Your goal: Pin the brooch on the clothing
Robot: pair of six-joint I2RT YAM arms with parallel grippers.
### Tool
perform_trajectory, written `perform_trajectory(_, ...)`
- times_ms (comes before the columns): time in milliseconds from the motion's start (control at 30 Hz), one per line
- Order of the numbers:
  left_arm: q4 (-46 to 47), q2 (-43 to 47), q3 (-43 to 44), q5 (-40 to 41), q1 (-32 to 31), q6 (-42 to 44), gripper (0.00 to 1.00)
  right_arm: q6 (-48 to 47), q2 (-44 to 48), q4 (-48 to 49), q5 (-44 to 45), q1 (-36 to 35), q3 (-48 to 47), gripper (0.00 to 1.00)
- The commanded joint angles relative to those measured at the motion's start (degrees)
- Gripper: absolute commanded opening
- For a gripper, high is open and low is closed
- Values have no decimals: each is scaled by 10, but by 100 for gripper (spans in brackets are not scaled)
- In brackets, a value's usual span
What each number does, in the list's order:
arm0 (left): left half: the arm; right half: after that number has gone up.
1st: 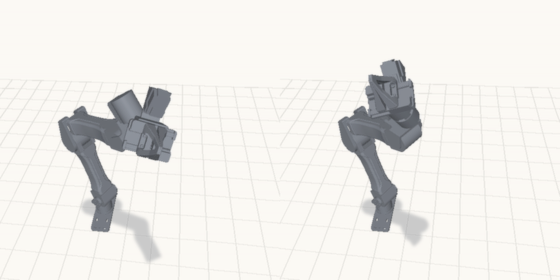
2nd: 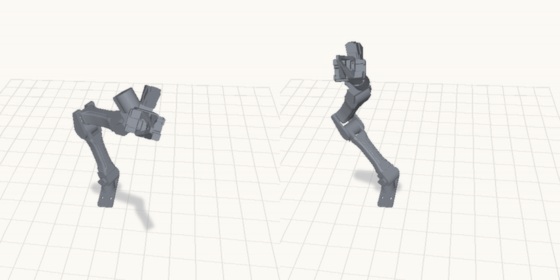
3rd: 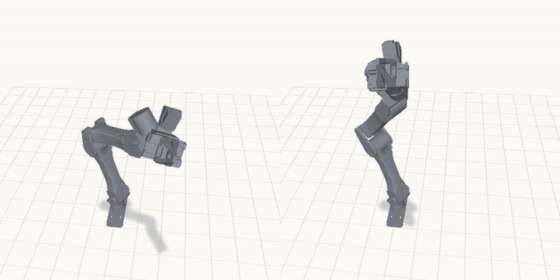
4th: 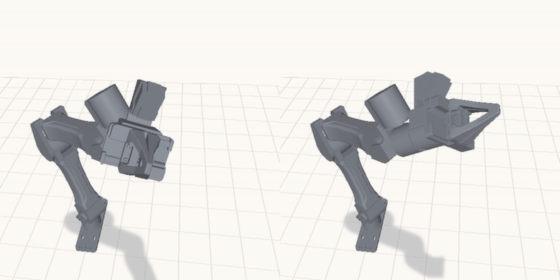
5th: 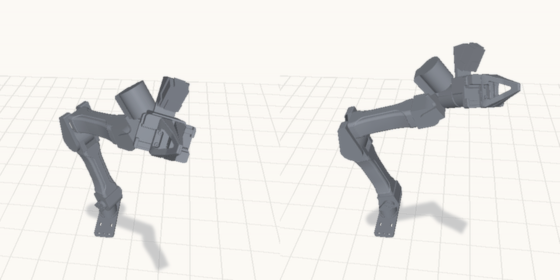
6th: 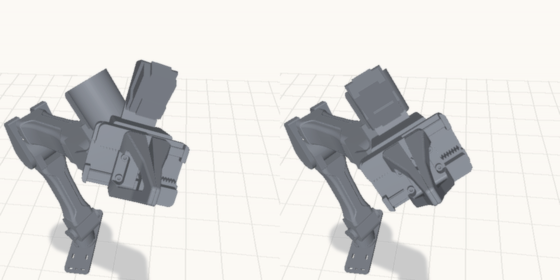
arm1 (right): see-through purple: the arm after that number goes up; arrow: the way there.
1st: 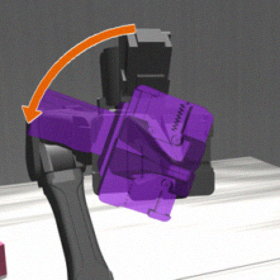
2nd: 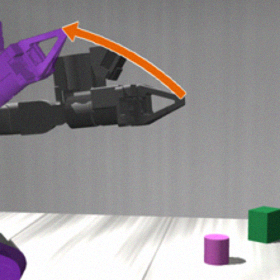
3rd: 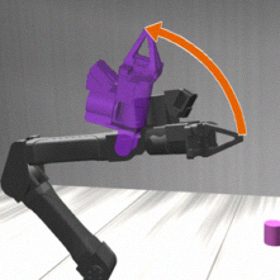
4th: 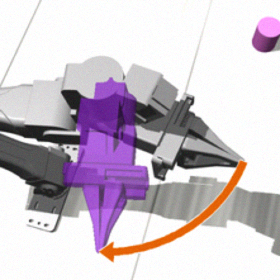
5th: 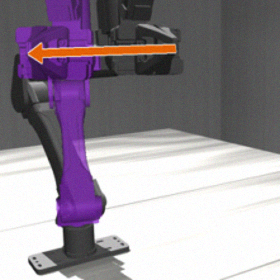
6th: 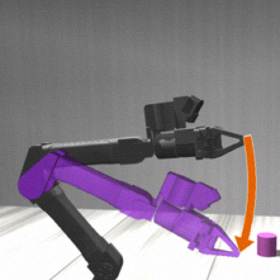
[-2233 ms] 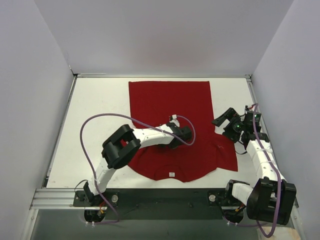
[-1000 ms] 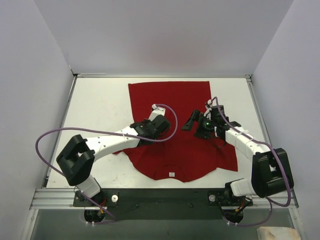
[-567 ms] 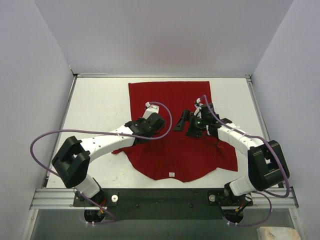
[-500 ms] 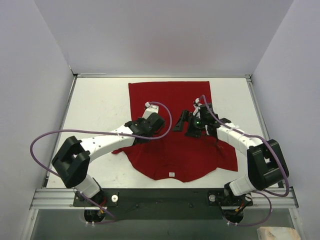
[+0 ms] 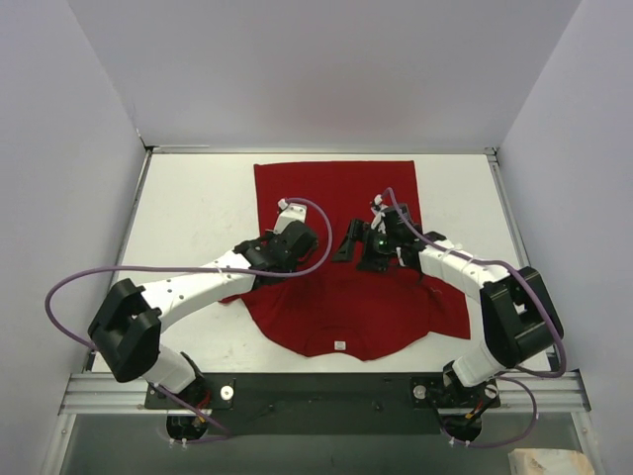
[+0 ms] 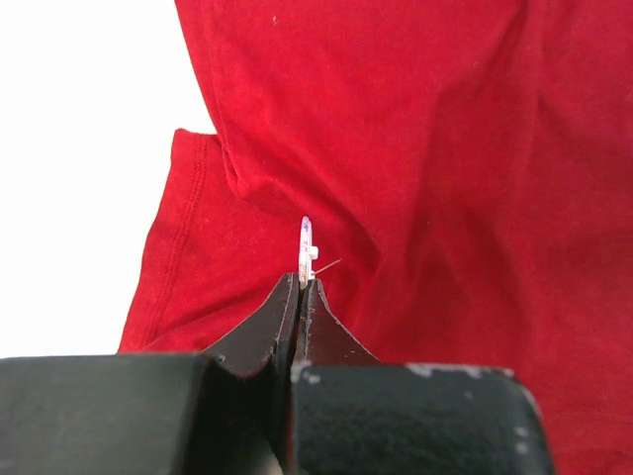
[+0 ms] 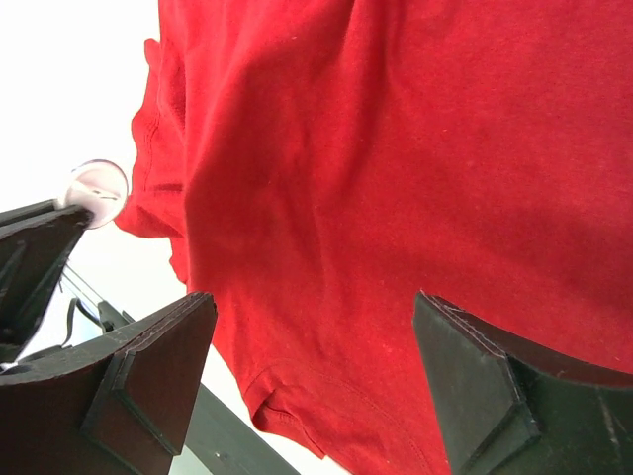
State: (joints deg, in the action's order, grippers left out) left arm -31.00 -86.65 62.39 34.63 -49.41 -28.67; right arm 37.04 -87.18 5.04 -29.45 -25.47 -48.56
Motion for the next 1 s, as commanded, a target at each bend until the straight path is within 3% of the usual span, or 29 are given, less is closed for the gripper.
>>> perform_trajectory(0,44,36,-13,-20,7,4,0,-2,-11,21,-13,-13,-27,83)
perform_trajectory(467,22,-57,-11,-19,-4,4,0,-1,-26,17,-13,-19,-37,82)
perform_trajectory(967,7,-121,51,-12,-34,5,0,-7,-34,11,-11,-14,-41,82)
